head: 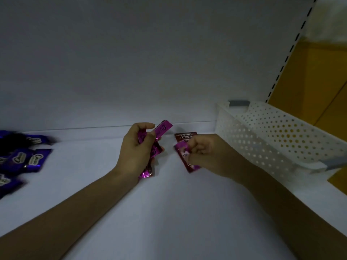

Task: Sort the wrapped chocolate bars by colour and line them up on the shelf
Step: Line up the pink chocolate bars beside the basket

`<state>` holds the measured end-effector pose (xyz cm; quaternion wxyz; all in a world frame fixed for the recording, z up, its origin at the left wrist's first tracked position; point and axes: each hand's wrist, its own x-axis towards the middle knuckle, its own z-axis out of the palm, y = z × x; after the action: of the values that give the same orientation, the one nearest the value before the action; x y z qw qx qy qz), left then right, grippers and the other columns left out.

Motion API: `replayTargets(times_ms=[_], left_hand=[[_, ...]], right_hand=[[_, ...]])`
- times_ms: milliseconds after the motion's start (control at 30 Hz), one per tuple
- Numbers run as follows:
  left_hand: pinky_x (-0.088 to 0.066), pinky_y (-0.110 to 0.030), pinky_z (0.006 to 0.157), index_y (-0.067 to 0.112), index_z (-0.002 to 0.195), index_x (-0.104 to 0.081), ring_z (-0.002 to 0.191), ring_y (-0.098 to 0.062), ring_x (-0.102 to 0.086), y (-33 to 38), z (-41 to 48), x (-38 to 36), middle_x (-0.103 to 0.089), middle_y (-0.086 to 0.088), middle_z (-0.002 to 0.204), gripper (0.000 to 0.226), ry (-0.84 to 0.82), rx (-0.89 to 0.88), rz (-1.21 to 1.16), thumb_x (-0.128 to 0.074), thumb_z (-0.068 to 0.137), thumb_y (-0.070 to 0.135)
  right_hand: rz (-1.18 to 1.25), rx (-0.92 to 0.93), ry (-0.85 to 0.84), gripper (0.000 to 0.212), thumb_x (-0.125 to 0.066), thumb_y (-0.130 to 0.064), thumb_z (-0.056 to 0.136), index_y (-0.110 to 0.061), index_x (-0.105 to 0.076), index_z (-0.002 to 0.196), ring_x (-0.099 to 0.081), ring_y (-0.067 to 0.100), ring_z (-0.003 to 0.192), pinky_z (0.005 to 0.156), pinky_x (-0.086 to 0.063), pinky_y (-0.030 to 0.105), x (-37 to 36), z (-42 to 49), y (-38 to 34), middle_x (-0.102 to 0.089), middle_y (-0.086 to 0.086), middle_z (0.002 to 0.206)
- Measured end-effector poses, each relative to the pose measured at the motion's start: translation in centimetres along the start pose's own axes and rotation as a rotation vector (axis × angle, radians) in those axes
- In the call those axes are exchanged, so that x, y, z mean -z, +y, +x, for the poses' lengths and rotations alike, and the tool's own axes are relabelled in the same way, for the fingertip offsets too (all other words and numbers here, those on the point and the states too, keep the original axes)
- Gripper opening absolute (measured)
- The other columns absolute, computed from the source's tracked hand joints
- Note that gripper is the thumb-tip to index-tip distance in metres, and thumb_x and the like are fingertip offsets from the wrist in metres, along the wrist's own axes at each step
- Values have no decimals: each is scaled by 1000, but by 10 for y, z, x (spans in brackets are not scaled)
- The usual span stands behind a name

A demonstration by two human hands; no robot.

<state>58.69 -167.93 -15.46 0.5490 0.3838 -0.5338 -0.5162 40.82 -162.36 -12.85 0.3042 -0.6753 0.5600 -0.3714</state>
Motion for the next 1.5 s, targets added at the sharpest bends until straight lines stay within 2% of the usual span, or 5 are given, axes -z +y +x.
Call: replayTargets(times_ms=[533, 867, 1167, 1333, 1500], left_hand=[[-50, -18, 48, 23, 101, -59, 56, -8, -66, 0, -2, 0, -68, -5, 90, 17, -13, 4, 19, -51, 97, 9], [-48, -20, 41, 25, 100, -57, 56, -7, -66, 2, -3, 0, -67, -6, 94, 18, -18, 15, 30, -49, 98, 9], [-47, -21, 40, 25, 101, -57, 56, -7, -65, 2, -2, 0, -66, -6, 93, 16, -19, 18, 28, -50, 98, 10], [-48, -18, 44, 26, 99, -58, 57, -8, -66, 2, -2, 0, -67, -6, 91, 18, -16, 7, 40, -50, 98, 9], [-50, -18, 46, 26, 99, -58, 57, -8, -66, 2, -2, 0, -68, -5, 88, 18, -18, -4, 52, -50, 98, 9]], right_hand=[[206, -159, 195, 19, -66, 5, 79, -12, -57, 76, -70, 18, 58, 51, -55, 27, 16, 3, 6, -70, 7, 69], [-685, -165, 6, 36, -60, -60, 79, -32, -73, 99, -60, 2, 60, 64, -51, 25, 25, -8, 9, -71, -11, 88], [-849, -87, -18, 14, -42, -33, 96, -25, -50, 105, -46, 2, 53, 49, -31, 19, 27, -21, 3, -50, -9, 62], [-826, -12, -169, 16, -63, -36, 86, -30, -60, 101, -46, 3, 85, 74, -41, 21, 25, -21, 3, -47, -14, 94], [-801, 8, 111, 21, -68, -33, 83, -22, -64, 100, -50, 13, 94, 79, -41, 25, 16, -6, 15, -54, -4, 102]])
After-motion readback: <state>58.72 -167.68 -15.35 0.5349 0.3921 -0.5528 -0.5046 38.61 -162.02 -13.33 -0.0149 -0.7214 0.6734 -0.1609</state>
